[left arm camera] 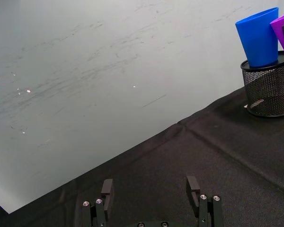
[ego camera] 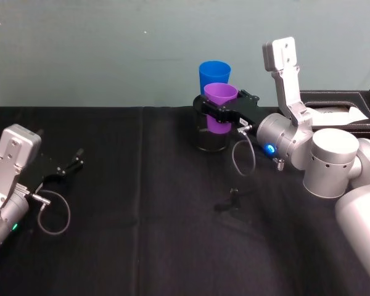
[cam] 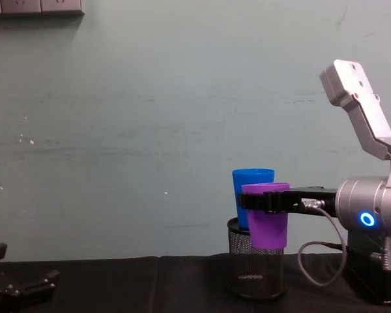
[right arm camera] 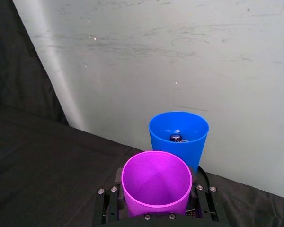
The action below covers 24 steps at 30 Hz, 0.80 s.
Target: Pick up one cup with a gripper and tap it against the other cup.
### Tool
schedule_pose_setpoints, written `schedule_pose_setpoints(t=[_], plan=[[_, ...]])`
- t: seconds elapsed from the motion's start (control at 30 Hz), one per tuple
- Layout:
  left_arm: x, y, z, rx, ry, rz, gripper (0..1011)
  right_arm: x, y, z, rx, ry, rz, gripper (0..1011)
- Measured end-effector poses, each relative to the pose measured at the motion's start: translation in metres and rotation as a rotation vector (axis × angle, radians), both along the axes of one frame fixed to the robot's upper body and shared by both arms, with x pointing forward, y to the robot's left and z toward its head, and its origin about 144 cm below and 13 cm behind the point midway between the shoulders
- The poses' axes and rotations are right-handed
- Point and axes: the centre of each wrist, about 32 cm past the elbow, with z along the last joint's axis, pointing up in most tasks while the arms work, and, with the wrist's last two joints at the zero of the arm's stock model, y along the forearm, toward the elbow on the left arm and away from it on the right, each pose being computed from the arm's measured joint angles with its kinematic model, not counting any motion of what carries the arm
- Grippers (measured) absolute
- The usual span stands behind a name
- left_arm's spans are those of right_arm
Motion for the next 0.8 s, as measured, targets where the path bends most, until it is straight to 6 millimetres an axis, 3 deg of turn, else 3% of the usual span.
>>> schedule_pose_setpoints(t=[0.8], plan=[[0.0000,0.0000,0.0000,0.000,0.000,0.000,1000,0.0000,0.0000,0.0000,0.000,0.000,0.000,738]])
